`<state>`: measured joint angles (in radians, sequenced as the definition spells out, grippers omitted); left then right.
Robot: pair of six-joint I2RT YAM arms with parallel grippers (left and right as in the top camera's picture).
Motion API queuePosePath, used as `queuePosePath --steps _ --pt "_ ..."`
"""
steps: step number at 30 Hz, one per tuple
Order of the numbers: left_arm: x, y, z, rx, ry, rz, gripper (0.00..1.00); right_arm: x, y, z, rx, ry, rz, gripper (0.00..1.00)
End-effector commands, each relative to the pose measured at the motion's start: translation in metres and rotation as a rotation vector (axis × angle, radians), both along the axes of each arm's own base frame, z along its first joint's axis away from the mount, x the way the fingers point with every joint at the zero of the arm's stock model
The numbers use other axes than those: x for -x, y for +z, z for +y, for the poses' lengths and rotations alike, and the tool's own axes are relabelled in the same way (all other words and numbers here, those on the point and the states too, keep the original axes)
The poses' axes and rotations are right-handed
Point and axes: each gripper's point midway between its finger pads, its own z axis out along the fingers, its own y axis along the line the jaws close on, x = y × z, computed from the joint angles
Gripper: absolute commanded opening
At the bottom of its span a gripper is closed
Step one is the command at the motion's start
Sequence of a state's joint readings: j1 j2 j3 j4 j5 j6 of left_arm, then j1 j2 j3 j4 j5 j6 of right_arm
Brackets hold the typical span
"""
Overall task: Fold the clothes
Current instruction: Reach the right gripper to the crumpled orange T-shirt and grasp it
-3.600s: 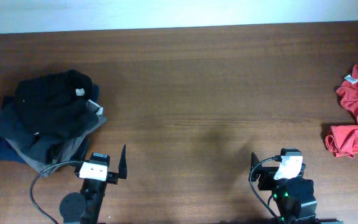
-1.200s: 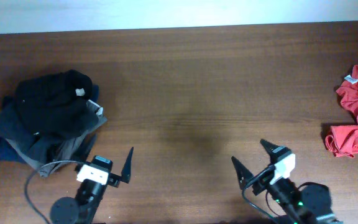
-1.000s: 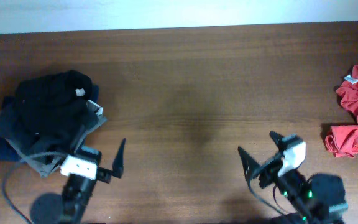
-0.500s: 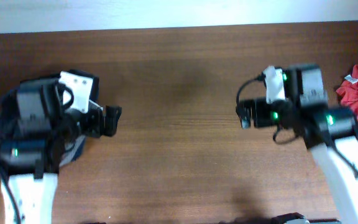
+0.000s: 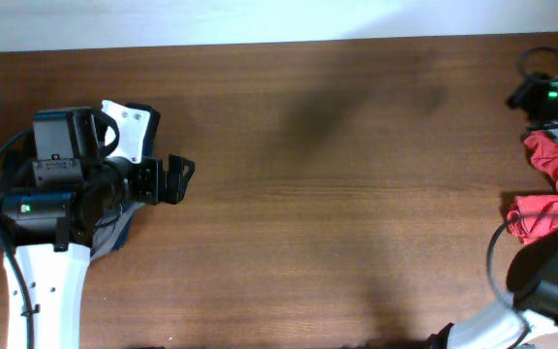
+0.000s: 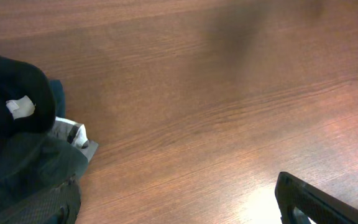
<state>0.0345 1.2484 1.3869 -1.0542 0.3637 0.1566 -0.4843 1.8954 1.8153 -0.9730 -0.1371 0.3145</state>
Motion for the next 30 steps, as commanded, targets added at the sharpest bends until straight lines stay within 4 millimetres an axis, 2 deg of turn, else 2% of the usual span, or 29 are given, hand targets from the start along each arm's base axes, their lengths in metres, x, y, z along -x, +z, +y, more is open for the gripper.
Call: queuePosePath --steps 1,4,10,12,16,23,27,30 --pt "-0.001 0.011 -0.004 0.004 -0.023 -0.036 0.99 -0.007 -0.032 -0.034 -0.01 -0.089 0.03 0.7" --pt "-0.001 0.011 -0.004 0.004 -0.023 -0.036 0.99 -0.012 -0.07 -0.062 0.012 -0.136 0.067 0.7" --pt "-0.001 0.011 -0.004 0.004 -0.022 -0.036 0.99 -0.014 -0.126 -0.095 0.089 -0.202 0.146 0.71" --pt "-0.001 0.011 -0.004 0.004 -0.022 -0.035 0.99 -0.014 -0.137 -0.106 0.131 -0.226 0.165 0.78" --pt "-0.001 0.011 -0.004 0.004 -0.022 -0.035 0.99 -0.018 -0.147 -0.119 0.185 -0.255 0.162 0.8" --pt "-0.001 0.011 -0.004 0.005 -0.024 -0.036 0.99 -0.017 -0.171 -0.119 0.17 -0.251 0.193 0.56" --pt "-0.001 0.011 -0.004 0.005 -0.024 -0.036 0.99 -0.015 -0.175 -0.117 0.162 -0.249 0.208 0.22" --pt "-0.001 0.011 -0.004 0.005 -0.024 -0.036 0.99 -0.013 -0.176 -0.115 0.157 -0.246 0.217 0.15"
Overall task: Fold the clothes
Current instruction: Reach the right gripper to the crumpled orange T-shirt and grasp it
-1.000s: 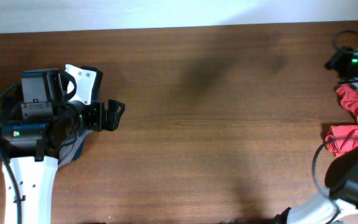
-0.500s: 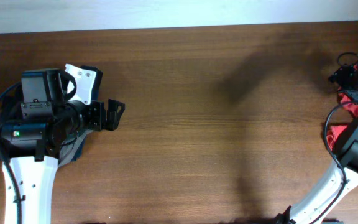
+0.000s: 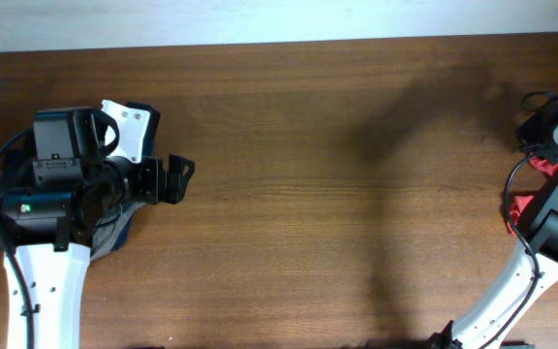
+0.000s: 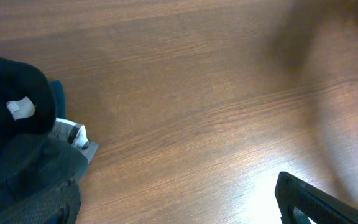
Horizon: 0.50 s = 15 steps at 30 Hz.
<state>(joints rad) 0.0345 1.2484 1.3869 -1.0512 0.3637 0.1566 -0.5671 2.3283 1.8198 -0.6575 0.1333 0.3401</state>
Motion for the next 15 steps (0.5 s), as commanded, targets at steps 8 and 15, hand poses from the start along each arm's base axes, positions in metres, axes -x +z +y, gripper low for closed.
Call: queuePosePath --steps 8,15 --pt "-0.001 0.011 -0.004 0.005 -0.024 -0.033 0.99 -0.02 0.003 0.039 -0.168 0.123 -0.08 0.04" --pt "-0.002 0.012 -0.004 0.004 -0.023 -0.039 0.99 -0.088 0.062 0.174 -0.465 0.543 -0.374 0.04"
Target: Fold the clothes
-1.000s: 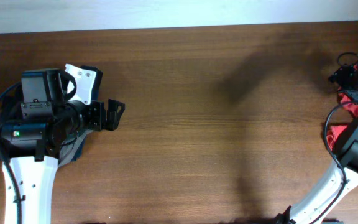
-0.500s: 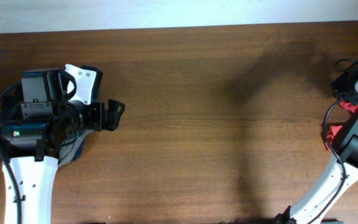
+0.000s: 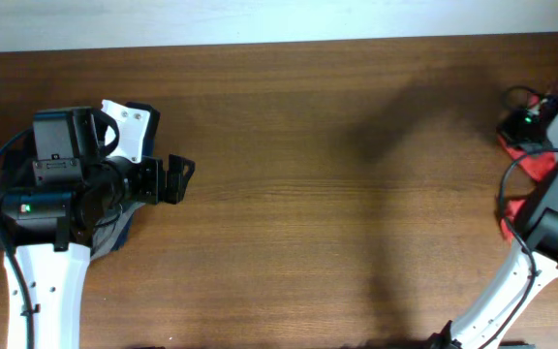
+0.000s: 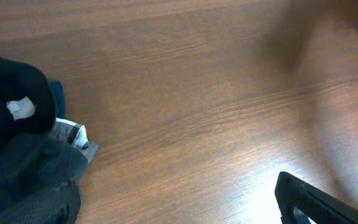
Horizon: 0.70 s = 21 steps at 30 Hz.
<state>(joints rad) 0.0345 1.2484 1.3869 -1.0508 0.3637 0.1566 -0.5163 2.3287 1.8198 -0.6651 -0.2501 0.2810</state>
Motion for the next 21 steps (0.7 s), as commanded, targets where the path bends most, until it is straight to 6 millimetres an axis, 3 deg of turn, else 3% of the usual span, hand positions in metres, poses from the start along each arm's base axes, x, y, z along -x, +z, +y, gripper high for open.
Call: queuePosePath --steps 1,3,7,11,14,17,18,20,21 --pt "-0.003 0.013 -0.003 0.002 -0.022 -0.046 0.99 -0.051 0.071 0.118 -0.222 0.343 -0.27 0.04" --pt "-0.006 0.022 -0.003 0.001 -0.022 -0.072 0.99 -0.061 0.095 0.172 -0.281 0.476 -0.341 0.04" --pt "-0.011 0.039 0.002 -0.026 0.0 -0.123 0.99 -0.063 0.12 0.275 -0.314 0.678 -0.376 0.04" --pt "-0.014 0.045 0.017 -0.094 0.059 -0.142 0.99 -0.043 0.129 0.38 -0.333 0.89 -0.374 0.04" --pt "-0.014 0.044 0.023 -0.122 0.085 -0.137 0.99 -0.013 0.127 0.456 -0.364 1.03 -0.339 0.04" --pt "-0.013 0.042 0.024 -0.126 0.087 -0.128 0.99 0.015 0.12 0.511 -0.336 1.127 -0.297 0.05" --pt "-0.012 0.042 0.024 -0.127 0.087 -0.125 0.99 0.021 0.118 0.521 -0.321 1.143 -0.289 0.1" --pt "-0.011 0.04 0.024 -0.126 0.087 -0.116 0.99 0.033 0.116 0.539 -0.273 1.174 -0.276 0.31" --pt "-0.01 0.039 0.024 -0.126 0.086 -0.112 0.99 0.036 0.117 0.542 -0.25 1.183 -0.276 0.32"
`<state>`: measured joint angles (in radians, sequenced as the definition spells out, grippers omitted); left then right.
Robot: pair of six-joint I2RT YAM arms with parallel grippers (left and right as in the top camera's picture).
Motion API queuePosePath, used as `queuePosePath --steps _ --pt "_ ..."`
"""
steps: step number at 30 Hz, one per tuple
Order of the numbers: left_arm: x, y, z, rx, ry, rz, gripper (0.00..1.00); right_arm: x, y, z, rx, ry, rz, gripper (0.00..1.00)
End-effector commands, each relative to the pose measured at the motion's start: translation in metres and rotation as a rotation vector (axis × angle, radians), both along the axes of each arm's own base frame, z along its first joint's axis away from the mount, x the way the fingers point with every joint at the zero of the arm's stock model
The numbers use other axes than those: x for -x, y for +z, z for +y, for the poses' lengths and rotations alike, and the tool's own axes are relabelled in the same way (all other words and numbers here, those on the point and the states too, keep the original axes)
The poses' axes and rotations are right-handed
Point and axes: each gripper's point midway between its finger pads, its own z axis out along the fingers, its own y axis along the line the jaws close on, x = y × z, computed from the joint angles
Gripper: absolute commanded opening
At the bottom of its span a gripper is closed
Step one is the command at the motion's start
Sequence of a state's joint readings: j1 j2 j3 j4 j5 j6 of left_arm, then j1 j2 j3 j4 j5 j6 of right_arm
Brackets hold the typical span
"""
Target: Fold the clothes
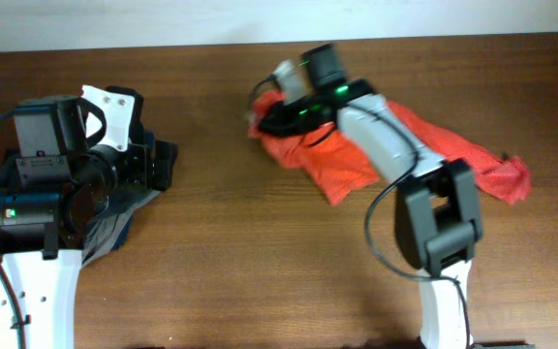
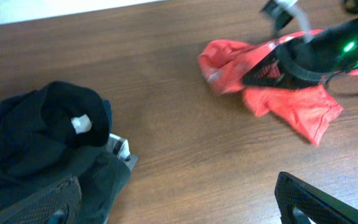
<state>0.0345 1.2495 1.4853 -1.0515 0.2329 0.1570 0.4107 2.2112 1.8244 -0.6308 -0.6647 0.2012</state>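
A red garment (image 1: 405,150) lies stretched across the table from the centre to the right, and also shows in the left wrist view (image 2: 291,102). My right gripper (image 1: 277,111) is at its left end, shut on a bunched part of the cloth (image 2: 229,62). My left gripper (image 2: 179,208) is open and empty, hovering over bare wood at the left (image 1: 163,165). A pile of dark clothes (image 2: 36,137) lies just beside and under it.
The dark pile (image 1: 114,228) of navy, black and grey cloth sits at the table's left edge beneath the left arm. A white wall strip (image 1: 260,19) borders the far edge of the table. The right arm's links (image 1: 434,233) cross over the red garment.
My right gripper was at the far right edge by the red heap; now it is at the top centre with the red garment trailing to the right. The left wrist has pulled back and up.
The right arm first stood at the far right beside a heap of red cloth, then reached over it, then had its gripper at the heap. Now the red garment lies pulled out across the table. The left gripper stayed open by the dark pile throughout.
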Motion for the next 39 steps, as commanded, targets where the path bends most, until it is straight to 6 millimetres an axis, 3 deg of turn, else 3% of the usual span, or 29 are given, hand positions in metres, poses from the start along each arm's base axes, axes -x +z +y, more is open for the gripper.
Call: queuePosePath --steps 1,3,5,9,12,13,18,24,30,39 --pt "0.002 0.006 0.002 -0.023 0.001 -0.011 0.99 -0.001 0.023 0.002 0.07 -0.007 -0.108 0.35" --pt "0.006 0.004 -0.002 -0.005 -0.015 0.006 0.99 -0.003 0.025 -0.01 0.134 -0.047 -0.121 0.43" --pt "0.009 0.001 -0.012 0.04 -0.056 0.026 0.99 -0.011 0.028 -0.036 0.211 -0.116 -0.132 0.51" --pt "0.008 -0.004 -0.034 0.125 -0.14 0.058 0.99 -0.028 0.041 -0.116 0.337 -0.32 -0.109 0.61" --pt "0.006 -0.015 -0.063 0.173 -0.237 0.11 0.82 -0.035 0.054 -0.181 0.346 -0.46 -0.056 0.63" --pt "0.005 -0.023 -0.073 0.171 -0.265 0.136 0.8 -0.035 0.056 -0.202 0.34 -0.504 -0.032 0.63" --pt "-0.006 -0.082 -0.141 0.099 -0.436 0.287 0.8 -0.027 0.058 -0.285 0.252 -0.655 0.106 0.65" --pt "-0.007 -0.182 -0.21 -0.026 -0.56 0.47 0.8 -0.005 0.053 -0.359 0.216 -0.8 0.231 0.65" --pt "-0.009 -0.253 -0.258 0.003 -0.521 0.569 0.77 0.011 0.049 -0.395 0.213 -0.877 0.289 0.66" --pt "-0.018 -0.287 -0.301 0.161 -0.376 0.609 0.76 0.016 0.046 -0.403 0.259 -0.848 0.271 0.67"
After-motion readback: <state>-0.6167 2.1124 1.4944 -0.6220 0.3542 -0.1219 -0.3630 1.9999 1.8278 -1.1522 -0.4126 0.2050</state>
